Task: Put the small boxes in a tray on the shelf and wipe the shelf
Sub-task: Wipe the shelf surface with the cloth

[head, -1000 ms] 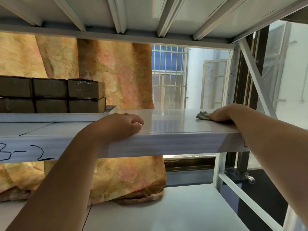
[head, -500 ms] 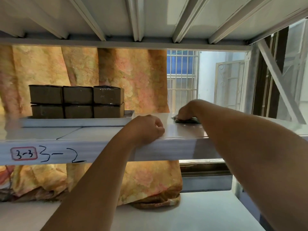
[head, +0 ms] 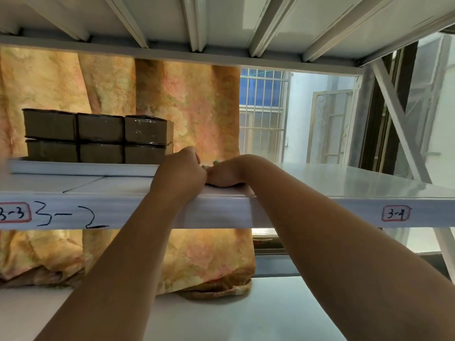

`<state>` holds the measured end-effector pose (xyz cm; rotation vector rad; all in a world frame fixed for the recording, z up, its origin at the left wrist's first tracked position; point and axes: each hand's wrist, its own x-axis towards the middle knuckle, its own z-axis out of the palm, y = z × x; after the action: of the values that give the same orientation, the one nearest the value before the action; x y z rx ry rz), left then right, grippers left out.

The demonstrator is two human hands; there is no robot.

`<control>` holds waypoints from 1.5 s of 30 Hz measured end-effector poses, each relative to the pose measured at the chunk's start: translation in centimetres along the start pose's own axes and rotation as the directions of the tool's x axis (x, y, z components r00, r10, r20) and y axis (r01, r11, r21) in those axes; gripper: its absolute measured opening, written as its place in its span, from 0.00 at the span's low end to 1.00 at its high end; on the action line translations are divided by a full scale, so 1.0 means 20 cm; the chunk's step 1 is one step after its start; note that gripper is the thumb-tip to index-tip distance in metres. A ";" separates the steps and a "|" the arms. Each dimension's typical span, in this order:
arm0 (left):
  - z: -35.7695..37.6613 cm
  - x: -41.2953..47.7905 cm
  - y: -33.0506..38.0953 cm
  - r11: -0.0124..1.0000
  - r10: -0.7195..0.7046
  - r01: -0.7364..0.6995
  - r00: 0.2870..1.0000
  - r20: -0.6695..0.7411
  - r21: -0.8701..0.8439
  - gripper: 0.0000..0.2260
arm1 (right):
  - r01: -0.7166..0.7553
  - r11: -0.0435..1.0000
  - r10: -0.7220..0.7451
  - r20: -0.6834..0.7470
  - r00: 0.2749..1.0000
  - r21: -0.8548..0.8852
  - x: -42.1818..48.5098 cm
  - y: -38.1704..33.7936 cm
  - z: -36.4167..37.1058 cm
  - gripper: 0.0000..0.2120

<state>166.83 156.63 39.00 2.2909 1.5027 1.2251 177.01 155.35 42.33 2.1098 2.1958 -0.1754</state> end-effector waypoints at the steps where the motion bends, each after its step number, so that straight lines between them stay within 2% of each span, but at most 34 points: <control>1: 0.00 0.00 0.00 1.000 -0.001 0.001 1.000 -0.001 -0.015 0.10 | 0.045 0.998 -0.045 -0.017 0.999 -0.035 -0.02 0.01 0.02 0.25; 4: -0.01 -0.01 0.00 1.000 0.002 -0.002 1.000 -0.002 0.000 0.11 | 0.130 0.990 -0.131 -0.032 0.991 -0.050 -0.05 0.07 0.05 0.23; 7: 0.00 -0.01 0.01 0.999 0.011 -0.013 0.999 0.034 0.036 0.10 | 0.133 0.991 -0.130 -0.064 0.989 0.031 -0.08 0.14 0.08 0.23; 8: 0.00 -0.01 0.01 0.999 0.017 -0.020 0.998 0.057 0.047 0.10 | 0.124 0.992 -0.122 -0.086 0.989 0.010 -0.08 0.16 0.08 0.24; 11: 0.00 0.00 0.03 0.997 0.048 -0.055 0.991 0.123 0.054 0.09 | 0.053 0.994 -0.062 -0.104 0.993 -0.094 -0.10 0.20 0.09 0.26; 15: 0.01 0.01 0.08 0.989 0.126 -0.138 0.972 0.197 0.046 0.08 | 0.020 0.999 -0.024 -0.079 0.997 -0.050 -0.15 0.25 0.07 0.27; 20: 0.09 -0.01 0.20 0.952 0.283 -0.303 0.923 0.262 0.040 0.10 | -0.030 0.995 0.040 -0.107 0.993 0.093 -0.17 0.39 0.08 0.25; 24: 0.13 0.01 0.22 0.944 0.281 -0.320 0.910 0.306 0.085 0.14 | -0.125 0.979 0.144 -0.116 0.983 0.162 -0.16 0.56 0.07 0.25; 30: 0.16 0.04 0.26 0.923 0.335 -0.377 0.882 0.333 0.070 0.12 | -0.309 0.934 0.326 -0.080 0.942 0.178 -0.20 0.87 0.05 0.25; 33: 0.20 0.06 0.31 0.890 0.390 -0.448 0.842 0.372 0.084 0.11 | -0.369 0.917 0.382 -0.067 0.922 0.152 -0.21 0.95 0.05 0.26; 38: 0.23 0.15 0.41 0.819 0.470 -0.572 0.721 0.510 0.053 0.10 | -0.507 0.858 0.511 -0.031 0.859 0.084 -0.16 1.05 -0.01 0.30; 45: 0.26 0.21 0.45 0.781 0.474 -0.622 0.648 0.597 0.055 0.11 | -0.563 0.821 0.568 -0.038 0.822 0.093 0.00 1.17 -0.06 0.26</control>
<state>177.49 157.29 42.43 3.0544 0.7884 0.3283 200.49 156.46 43.07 2.7328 1.4987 -0.1474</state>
